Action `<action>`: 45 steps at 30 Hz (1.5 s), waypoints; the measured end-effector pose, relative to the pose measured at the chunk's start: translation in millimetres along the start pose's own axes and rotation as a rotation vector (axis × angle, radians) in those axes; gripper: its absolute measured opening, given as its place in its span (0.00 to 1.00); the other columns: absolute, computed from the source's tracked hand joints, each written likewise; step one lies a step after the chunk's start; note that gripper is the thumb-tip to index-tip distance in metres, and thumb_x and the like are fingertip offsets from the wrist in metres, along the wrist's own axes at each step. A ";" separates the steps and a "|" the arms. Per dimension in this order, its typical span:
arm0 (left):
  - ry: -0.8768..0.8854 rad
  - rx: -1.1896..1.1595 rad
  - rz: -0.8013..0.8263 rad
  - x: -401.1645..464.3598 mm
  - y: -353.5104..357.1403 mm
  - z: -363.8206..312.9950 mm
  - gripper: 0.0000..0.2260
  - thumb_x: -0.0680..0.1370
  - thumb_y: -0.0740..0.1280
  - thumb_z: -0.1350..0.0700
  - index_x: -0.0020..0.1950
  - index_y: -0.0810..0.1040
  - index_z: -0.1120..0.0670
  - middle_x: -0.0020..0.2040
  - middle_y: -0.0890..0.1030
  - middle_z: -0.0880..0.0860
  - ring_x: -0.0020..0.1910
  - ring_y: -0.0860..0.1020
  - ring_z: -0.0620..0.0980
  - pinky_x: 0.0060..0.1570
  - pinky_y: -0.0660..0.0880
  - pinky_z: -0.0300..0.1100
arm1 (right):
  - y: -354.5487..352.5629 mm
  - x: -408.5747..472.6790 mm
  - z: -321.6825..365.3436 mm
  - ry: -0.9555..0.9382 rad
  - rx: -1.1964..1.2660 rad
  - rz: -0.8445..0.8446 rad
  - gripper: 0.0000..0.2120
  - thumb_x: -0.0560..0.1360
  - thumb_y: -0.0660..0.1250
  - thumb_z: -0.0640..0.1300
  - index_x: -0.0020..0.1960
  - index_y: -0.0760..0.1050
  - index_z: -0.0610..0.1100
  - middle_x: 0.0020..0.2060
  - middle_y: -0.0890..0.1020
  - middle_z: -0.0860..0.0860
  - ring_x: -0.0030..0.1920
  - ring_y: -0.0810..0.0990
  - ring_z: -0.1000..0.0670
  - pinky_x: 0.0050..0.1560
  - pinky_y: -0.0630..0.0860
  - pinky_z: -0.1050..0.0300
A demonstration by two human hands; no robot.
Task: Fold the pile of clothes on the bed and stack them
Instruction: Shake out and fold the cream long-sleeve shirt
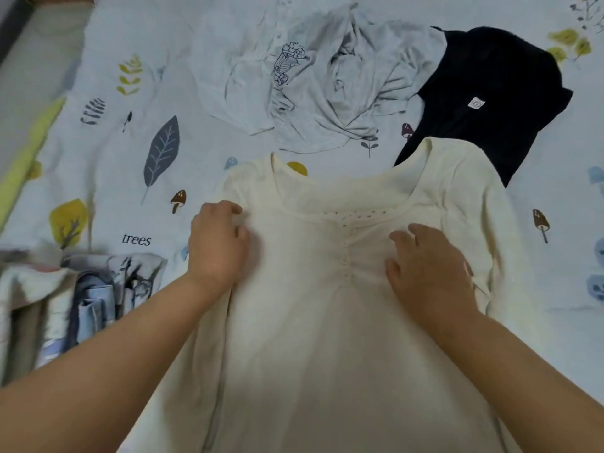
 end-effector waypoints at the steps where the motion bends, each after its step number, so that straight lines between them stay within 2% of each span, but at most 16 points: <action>1: -0.035 0.059 0.007 -5.6 -6.3 12.2 0.15 0.75 0.61 0.64 0.62 0.72 0.61 0.61 0.71 0.63 0.61 0.69 0.60 0.57 0.63 0.46 | 2.7 -10.0 17.1 -0.046 0.044 0.011 0.19 0.79 0.55 0.49 0.68 0.66 0.45 0.68 0.66 0.46 0.67 0.64 0.46 0.63 0.62 0.53; 4: -0.147 0.239 0.143 -27.0 -7.0 52.4 0.17 0.77 0.60 0.61 0.66 0.67 0.63 0.65 0.68 0.64 0.63 0.66 0.62 0.60 0.63 0.49 | 23.7 -39.7 65.8 -0.175 0.099 0.109 0.18 0.79 0.54 0.48 0.68 0.64 0.47 0.68 0.65 0.49 0.67 0.63 0.48 0.65 0.61 0.55; 8: -0.331 0.085 0.306 -50.2 -1.7 89.6 0.20 0.77 0.65 0.57 0.65 0.65 0.63 0.62 0.72 0.63 0.59 0.72 0.63 0.60 0.69 0.51 | 59.4 -70.2 112.4 -0.247 0.138 0.262 0.19 0.79 0.53 0.47 0.70 0.61 0.46 0.70 0.61 0.47 0.70 0.59 0.48 0.69 0.58 0.54; 12: -0.290 0.041 0.365 -59.6 -7.1 87.5 0.06 0.76 0.65 0.59 0.43 0.69 0.58 0.41 0.74 0.54 0.44 0.72 0.55 0.38 0.67 0.43 | 74.6 -83.3 130.8 -0.183 0.181 0.291 0.21 0.80 0.52 0.50 0.71 0.61 0.45 0.73 0.58 0.47 0.73 0.56 0.49 0.72 0.55 0.54; 14: -0.255 -0.026 0.310 -61.6 -18.9 74.7 0.05 0.76 0.65 0.59 0.43 0.71 0.58 0.39 0.73 0.52 0.41 0.72 0.54 0.36 0.65 0.42 | 72.0 -85.8 137.2 -0.147 0.265 0.273 0.20 0.80 0.53 0.52 0.69 0.64 0.45 0.69 0.63 0.47 0.71 0.59 0.49 0.70 0.58 0.55; 16: -0.182 -0.102 0.242 -64.4 -32.7 54.1 0.05 0.75 0.66 0.60 0.49 0.73 0.58 0.40 0.75 0.52 0.41 0.73 0.53 0.39 0.67 0.43 | 67.2 -89.4 146.8 -0.119 0.435 0.273 0.21 0.79 0.55 0.56 0.67 0.67 0.46 0.65 0.69 0.49 0.68 0.64 0.50 0.67 0.60 0.58; 18: -0.116 -0.189 0.218 -70.0 -42.8 30.8 0.06 0.74 0.66 0.61 0.50 0.74 0.59 0.41 0.77 0.54 0.42 0.75 0.55 0.41 0.72 0.46 | 65.6 -98.2 156.7 0.001 0.772 0.389 0.23 0.76 0.60 0.59 0.68 0.66 0.49 0.63 0.71 0.54 0.66 0.68 0.52 0.64 0.63 0.61; 20: -0.134 -0.349 0.266 -78.8 -47.1 11.2 0.07 0.74 0.67 0.62 0.51 0.74 0.60 0.42 0.79 0.58 0.43 0.77 0.59 0.44 0.74 0.52 | 65.6 -109.7 172.3 0.159 1.264 0.564 0.19 0.75 0.65 0.55 0.63 0.70 0.51 0.58 0.78 0.56 0.59 0.76 0.55 0.59 0.70 0.64; 22: -0.215 -0.599 0.387 -87.4 -43.5 -5.8 0.10 0.75 0.67 0.60 0.56 0.75 0.58 0.47 0.80 0.60 0.44 0.79 0.60 0.44 0.75 0.53 | 59.9 -116.7 181.2 0.245 1.584 0.661 0.14 0.75 0.67 0.47 0.59 0.75 0.47 0.52 0.83 0.49 0.53 0.81 0.51 0.57 0.77 0.56; 24: -0.245 -0.766 0.514 -91.0 -39.2 -21.8 0.09 0.77 0.65 0.57 0.57 0.77 0.53 0.43 0.80 0.55 0.39 0.77 0.53 0.39 0.74 0.46 | 48.4 -116.8 176.0 0.289 1.755 0.651 0.11 0.76 0.65 0.39 0.57 0.78 0.41 0.52 0.83 0.43 0.53 0.82 0.44 0.59 0.76 0.45; 27: -0.211 -0.901 0.555 -85.6 -38.1 -36.5 0.07 0.79 0.61 0.58 0.51 0.79 0.52 0.36 0.80 0.49 0.32 0.78 0.45 0.33 0.78 0.38 | 33.1 -111.6 140.5 0.392 1.828 0.541 0.09 0.77 0.62 0.36 0.52 0.80 0.39 0.47 0.84 0.43 0.48 0.83 0.45 0.50 0.80 0.50; 30: -0.191 -0.739 0.468 -75.8 -26.6 -24.9 0.08 0.79 0.61 0.61 0.46 0.78 0.52 0.37 0.81 0.51 0.35 0.78 0.46 0.36 0.77 0.39 | 22.2 -104.2 89.8 0.485 1.644 0.402 0.10 0.76 0.64 0.41 0.56 0.78 0.41 0.46 0.85 0.47 0.47 0.83 0.47 0.48 0.80 0.52; 33: -0.114 -0.398 0.371 -67.1 -9.0 -8.3 0.07 0.77 0.61 0.63 0.45 0.77 0.53 0.43 0.80 0.53 0.41 0.76 0.49 0.44 0.73 0.42 | 21.4 -98.3 33.8 0.593 0.986 0.227 0.21 0.75 0.65 0.49 0.65 0.69 0.43 0.52 0.78 0.49 0.51 0.77 0.47 0.50 0.74 0.52; 36: -0.016 -0.111 0.277 -58.9 2.3 3.2 0.06 0.77 0.62 0.60 0.51 0.77 0.54 0.49 0.79 0.52 0.45 0.75 0.48 0.47 0.70 0.40 | 18.5 -100.0 23.5 0.551 0.471 0.159 0.27 0.75 0.61 0.57 0.68 0.60 0.45 0.59 0.70 0.45 0.60 0.69 0.44 0.54 0.69 0.50; 42: 0.229 0.127 0.082 -38.5 15.6 -25.1 0.12 0.78 0.60 0.59 0.60 0.75 0.58 0.55 0.72 0.61 0.53 0.72 0.59 0.50 0.69 0.48 | 48.8 -107.2 37.7 0.575 0.273 0.135 0.30 0.72 0.56 0.62 0.65 0.55 0.45 0.56 0.65 0.47 0.56 0.66 0.46 0.51 0.68 0.52; 45: 0.398 0.208 0.129 -25.2 26.6 -50.5 0.22 0.76 0.62 0.63 0.69 0.69 0.54 0.68 0.65 0.60 0.62 0.69 0.62 0.56 0.70 0.51 | 57.5 -101.3 36.2 0.580 0.281 0.136 0.30 0.74 0.59 0.56 0.67 0.49 0.44 0.59 0.63 0.46 0.57 0.66 0.48 0.51 0.70 0.56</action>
Point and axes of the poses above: each hand's wrist, its own x-axis towards the middle knuckle, its own y-axis out of the palm, z = x × y, the point moved 8 cm from there along x, towards the middle knuckle
